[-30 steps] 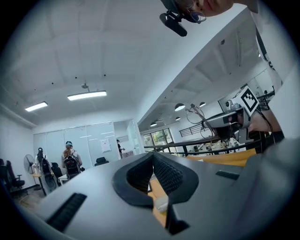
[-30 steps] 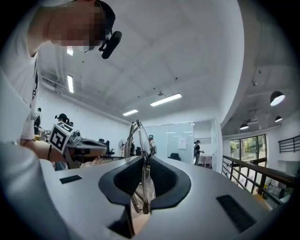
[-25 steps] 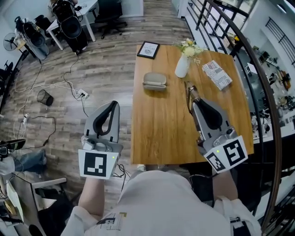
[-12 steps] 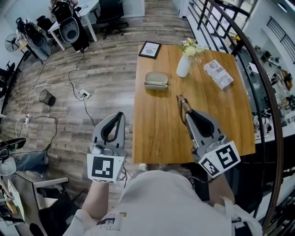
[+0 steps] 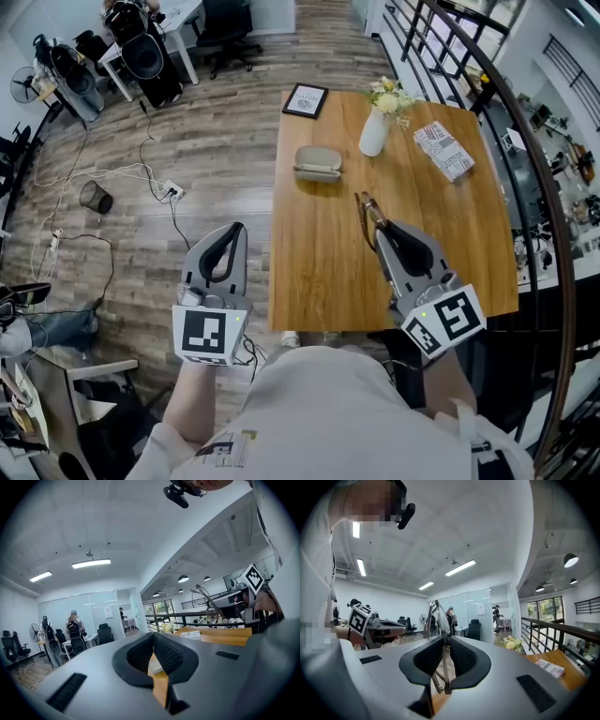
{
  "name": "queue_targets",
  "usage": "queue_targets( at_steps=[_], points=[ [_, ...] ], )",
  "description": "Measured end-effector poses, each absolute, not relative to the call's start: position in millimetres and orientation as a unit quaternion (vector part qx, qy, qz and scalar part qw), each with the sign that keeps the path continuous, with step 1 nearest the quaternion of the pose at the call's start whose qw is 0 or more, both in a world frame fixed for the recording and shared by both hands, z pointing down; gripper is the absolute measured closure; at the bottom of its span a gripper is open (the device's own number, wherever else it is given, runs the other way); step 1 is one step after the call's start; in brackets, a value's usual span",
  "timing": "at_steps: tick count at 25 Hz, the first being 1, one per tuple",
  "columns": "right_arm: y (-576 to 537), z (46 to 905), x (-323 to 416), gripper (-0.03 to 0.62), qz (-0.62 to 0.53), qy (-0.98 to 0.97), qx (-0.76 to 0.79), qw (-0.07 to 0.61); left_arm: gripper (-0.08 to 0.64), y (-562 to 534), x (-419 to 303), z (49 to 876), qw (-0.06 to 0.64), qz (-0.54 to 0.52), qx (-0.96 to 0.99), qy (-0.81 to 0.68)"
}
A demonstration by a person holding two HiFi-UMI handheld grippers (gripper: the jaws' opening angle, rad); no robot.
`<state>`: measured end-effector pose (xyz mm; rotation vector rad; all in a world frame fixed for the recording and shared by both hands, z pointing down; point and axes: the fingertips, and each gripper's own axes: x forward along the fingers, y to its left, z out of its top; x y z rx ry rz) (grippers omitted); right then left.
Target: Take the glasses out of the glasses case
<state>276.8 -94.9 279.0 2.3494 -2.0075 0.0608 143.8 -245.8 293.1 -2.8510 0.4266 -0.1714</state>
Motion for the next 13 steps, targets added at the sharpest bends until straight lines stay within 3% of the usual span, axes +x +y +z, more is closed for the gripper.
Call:
queue_targets(
  at_steps=[4, 13],
  points=[
    [-95.7, 274.1, 285.0, 0.528, 0.016, -0.644, 0.764, 0.029, 0.543, -250.4, 142.3, 290.4, 0.108, -0.068, -0.979, 0.161],
    [-99.1, 278.6, 291.8, 0.528, 0.019, -0.639, 0.768, 0.034, 0.543, -261.0, 140.6, 294.7, 0.136, -0.061, -0.977, 0.154]
  ],
)
